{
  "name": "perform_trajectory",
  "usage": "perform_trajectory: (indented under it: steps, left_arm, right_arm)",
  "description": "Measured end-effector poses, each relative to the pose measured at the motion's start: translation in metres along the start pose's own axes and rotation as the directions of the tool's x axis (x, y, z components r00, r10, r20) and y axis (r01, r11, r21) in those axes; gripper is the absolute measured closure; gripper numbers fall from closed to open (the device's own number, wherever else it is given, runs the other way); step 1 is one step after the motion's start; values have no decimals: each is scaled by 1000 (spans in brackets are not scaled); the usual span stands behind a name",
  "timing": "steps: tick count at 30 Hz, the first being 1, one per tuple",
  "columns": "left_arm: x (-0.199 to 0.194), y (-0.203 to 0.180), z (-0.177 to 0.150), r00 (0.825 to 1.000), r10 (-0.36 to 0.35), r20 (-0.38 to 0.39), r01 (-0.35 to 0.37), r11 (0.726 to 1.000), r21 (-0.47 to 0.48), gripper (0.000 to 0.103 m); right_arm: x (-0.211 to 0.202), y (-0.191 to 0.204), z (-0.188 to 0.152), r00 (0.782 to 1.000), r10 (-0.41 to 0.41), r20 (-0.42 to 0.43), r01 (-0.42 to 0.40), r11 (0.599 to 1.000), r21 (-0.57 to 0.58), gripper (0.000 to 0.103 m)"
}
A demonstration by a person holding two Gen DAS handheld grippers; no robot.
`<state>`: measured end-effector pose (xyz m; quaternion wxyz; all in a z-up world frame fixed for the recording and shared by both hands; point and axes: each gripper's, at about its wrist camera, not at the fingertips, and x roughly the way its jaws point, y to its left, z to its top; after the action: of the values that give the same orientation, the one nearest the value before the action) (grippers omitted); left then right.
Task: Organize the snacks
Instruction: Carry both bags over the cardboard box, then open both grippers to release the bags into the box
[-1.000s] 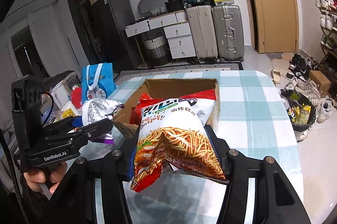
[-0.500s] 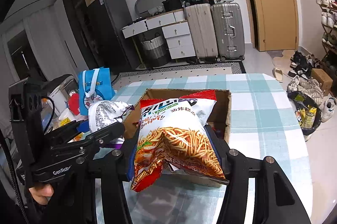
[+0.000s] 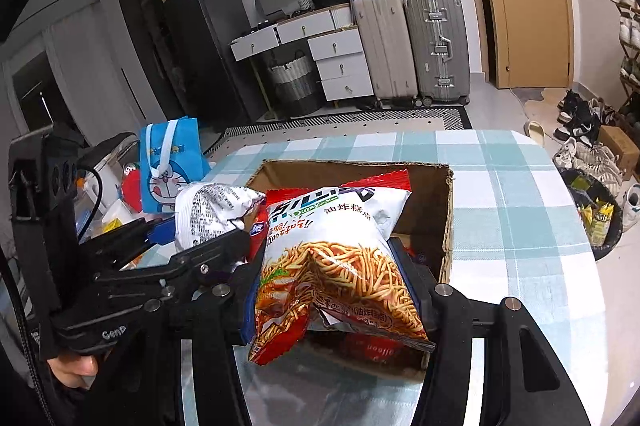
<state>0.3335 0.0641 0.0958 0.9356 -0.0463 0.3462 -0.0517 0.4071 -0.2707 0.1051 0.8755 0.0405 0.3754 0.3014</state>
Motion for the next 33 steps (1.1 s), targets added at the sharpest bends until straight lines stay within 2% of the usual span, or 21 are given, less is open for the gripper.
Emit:
perform_trajectory:
  steps: [10,15,17,24,30,33]
  left_arm:
    - [30,-3,1,1000,-6,-16,6,1000,8,44]
    - [44,-12,-8,999,2,-36,0,998,59,44]
    - [47,-16,-10,999,28,-26,-26,996,90,44]
    - [50,-18,-14,999,31,-35,-28,995,92,44]
    - [46,-18,-16,997,26,-67,-22,998,67,44]
    - [42,-20,-19,998,16,-67,-12,998,59,44]
  right_arm:
    - [20,-11,5,1000,1,-20,-1,1000,16,48]
    - [26,-12,8,1000,-6,-20,7,1000,8,48]
    - [29,-12,10,999,-29,-18,29,1000,-7,48]
    - [38,-12,16,999,-39,-19,38,999,-22,48]
    - [39,-21,17,1000,18,-18,-18,1000,0,48]
    - [41,-19,18,1000,13,-25,-13,1000,-18,48]
